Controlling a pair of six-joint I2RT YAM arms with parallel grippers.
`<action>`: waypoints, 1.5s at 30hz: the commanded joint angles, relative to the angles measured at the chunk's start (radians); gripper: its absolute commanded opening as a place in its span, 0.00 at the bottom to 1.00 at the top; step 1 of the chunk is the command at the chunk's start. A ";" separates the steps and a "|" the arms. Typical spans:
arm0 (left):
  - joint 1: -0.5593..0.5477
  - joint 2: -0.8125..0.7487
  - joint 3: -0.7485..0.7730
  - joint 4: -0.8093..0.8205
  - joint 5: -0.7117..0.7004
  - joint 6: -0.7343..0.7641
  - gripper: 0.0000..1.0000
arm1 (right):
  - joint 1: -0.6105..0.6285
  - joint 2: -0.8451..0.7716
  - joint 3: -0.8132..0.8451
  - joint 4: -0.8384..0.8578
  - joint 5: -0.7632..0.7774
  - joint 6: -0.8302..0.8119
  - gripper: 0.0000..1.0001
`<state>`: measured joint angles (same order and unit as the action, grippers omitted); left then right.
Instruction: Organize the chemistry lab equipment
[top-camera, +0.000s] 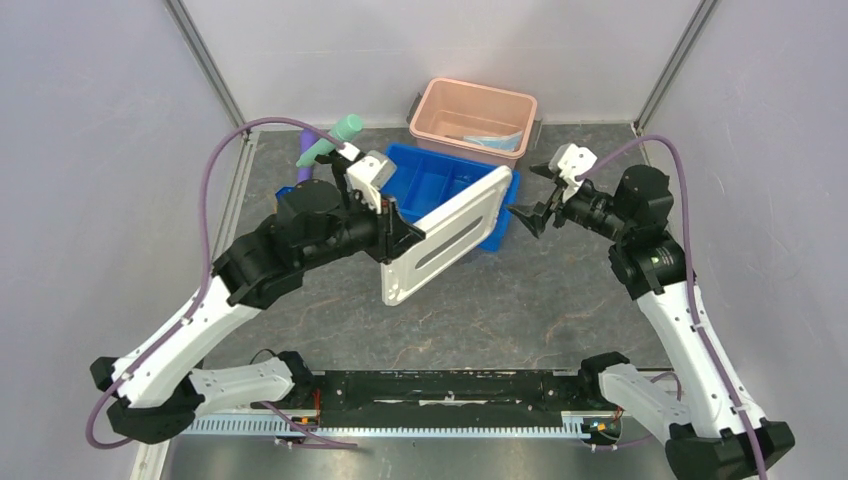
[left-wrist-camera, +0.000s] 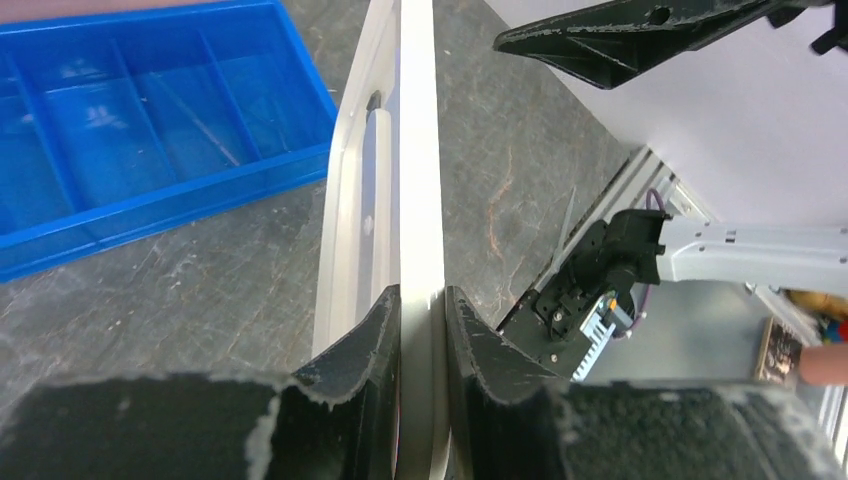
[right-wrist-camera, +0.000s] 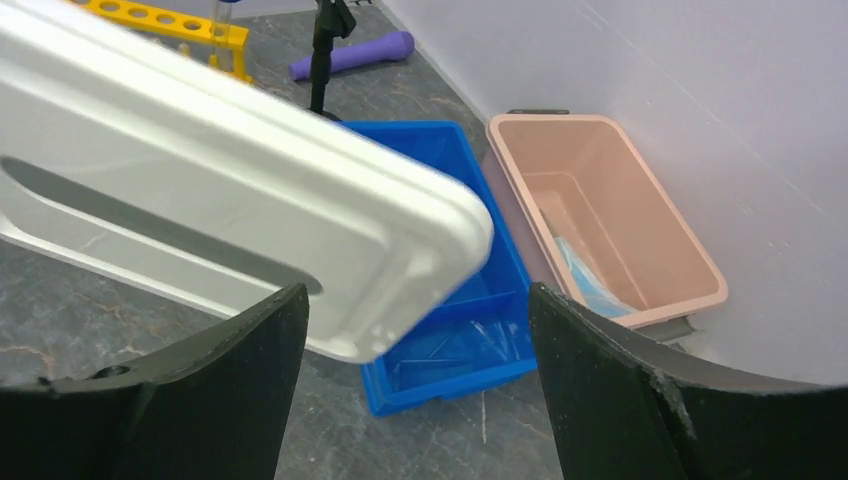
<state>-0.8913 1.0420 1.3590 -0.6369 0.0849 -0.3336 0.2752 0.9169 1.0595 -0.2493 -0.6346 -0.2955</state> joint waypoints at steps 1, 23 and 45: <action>0.008 -0.053 0.065 -0.021 -0.127 -0.142 0.02 | -0.102 0.032 -0.044 0.108 -0.217 -0.028 0.86; 0.011 -0.139 0.007 0.092 0.047 -0.155 0.02 | -0.177 0.467 -0.376 2.181 -0.719 1.412 0.84; 0.026 -0.051 0.005 -0.026 -0.186 -0.144 0.06 | -0.153 0.602 -0.283 2.209 -0.710 1.648 0.05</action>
<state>-0.8680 0.9112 1.3384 -0.6292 0.0326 -0.4820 0.1009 1.5337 0.7269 1.4868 -1.4143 1.2842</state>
